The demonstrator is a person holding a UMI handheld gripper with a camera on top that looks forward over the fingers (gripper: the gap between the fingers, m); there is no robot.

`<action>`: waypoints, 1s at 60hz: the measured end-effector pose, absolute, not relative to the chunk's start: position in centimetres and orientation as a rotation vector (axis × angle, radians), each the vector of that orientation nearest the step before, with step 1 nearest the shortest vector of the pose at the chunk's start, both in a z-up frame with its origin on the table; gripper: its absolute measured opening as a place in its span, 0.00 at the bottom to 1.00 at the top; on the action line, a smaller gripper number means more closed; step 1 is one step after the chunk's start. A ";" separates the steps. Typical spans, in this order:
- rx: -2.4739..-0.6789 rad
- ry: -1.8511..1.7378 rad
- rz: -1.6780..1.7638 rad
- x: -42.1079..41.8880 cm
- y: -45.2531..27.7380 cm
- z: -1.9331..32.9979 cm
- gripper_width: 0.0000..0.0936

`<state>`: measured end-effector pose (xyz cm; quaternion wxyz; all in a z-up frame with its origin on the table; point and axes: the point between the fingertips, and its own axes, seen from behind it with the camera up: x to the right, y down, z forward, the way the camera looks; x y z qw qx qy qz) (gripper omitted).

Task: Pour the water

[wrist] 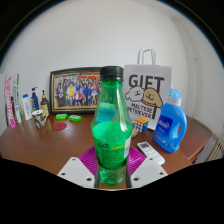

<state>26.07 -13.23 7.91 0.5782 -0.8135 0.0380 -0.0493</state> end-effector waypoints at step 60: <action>-1.185 -1.337 -1.619 0.0 15.9 24.0 0.38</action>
